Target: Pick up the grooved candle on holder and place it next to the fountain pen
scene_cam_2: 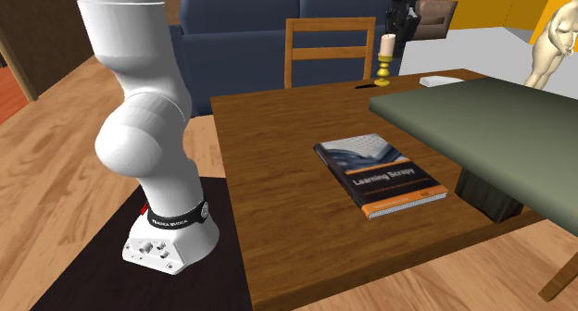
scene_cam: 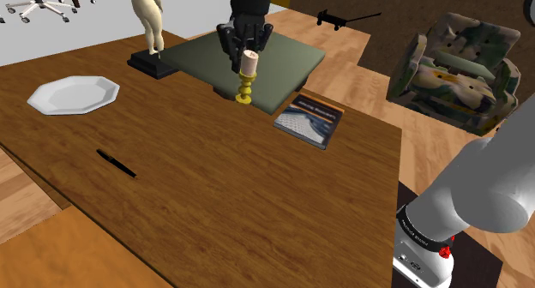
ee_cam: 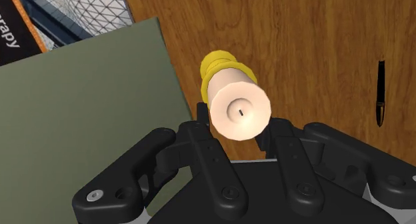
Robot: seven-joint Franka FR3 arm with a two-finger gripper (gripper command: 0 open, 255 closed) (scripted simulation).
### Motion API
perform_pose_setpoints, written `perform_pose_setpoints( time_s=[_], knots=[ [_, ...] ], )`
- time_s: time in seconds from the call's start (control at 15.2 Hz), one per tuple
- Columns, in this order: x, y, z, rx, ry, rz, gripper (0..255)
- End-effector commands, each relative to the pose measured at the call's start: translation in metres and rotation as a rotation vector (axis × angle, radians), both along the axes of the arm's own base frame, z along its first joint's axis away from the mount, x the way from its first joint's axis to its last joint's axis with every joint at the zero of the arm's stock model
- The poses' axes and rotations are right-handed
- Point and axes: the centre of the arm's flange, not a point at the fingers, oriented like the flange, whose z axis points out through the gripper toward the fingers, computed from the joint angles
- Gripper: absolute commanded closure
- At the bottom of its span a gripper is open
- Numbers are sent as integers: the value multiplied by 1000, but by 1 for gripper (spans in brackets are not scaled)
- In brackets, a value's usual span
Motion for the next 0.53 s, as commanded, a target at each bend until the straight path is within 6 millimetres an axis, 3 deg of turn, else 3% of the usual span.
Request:
perform_pose_setpoints(
  time_s=[0.0, 0.46],
  knots=[
    [10, 24, -8, 1, 0, -1, 255],
    [43, 109, -26, 1, 0, -1, 255]
  ],
)
